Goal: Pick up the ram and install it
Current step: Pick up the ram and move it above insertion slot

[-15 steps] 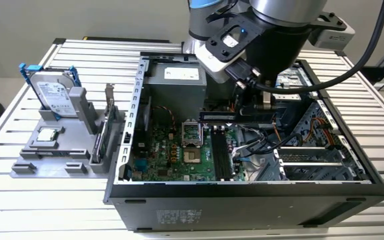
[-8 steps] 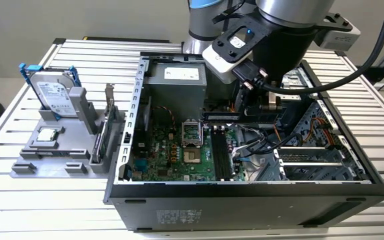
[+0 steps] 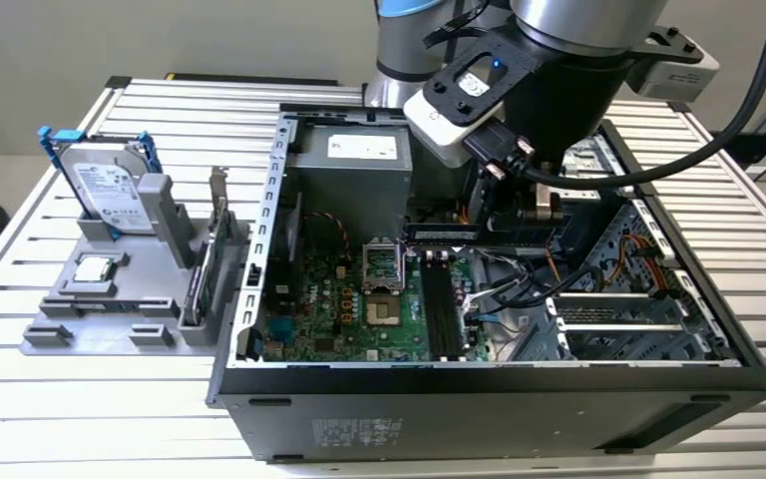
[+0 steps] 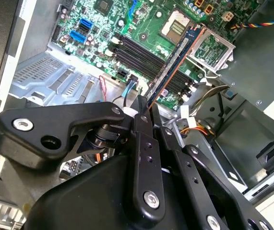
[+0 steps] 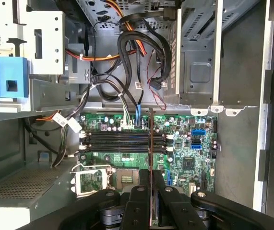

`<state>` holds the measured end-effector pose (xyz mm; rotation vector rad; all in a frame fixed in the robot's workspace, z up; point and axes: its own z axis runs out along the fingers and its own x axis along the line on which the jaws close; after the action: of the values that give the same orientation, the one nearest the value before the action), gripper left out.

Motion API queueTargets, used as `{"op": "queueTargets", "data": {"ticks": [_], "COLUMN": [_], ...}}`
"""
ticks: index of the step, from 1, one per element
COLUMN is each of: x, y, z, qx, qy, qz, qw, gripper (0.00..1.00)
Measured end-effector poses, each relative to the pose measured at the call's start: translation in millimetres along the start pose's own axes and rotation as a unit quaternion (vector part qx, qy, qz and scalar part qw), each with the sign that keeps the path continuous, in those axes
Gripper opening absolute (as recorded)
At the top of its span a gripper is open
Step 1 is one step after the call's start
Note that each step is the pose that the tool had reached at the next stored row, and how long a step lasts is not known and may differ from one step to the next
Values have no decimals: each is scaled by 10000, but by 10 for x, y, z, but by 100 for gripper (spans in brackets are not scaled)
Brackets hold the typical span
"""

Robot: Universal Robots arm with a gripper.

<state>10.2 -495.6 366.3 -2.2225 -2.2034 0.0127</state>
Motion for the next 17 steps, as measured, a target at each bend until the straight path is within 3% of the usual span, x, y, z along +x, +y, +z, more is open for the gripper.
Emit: {"op": "queueTargets", "data": {"ticks": [17], "x": [0], "y": [0], "z": [0], "qx": [0], "qy": [2], "qz": [195], "qw": [9998], "gripper": [0]}}
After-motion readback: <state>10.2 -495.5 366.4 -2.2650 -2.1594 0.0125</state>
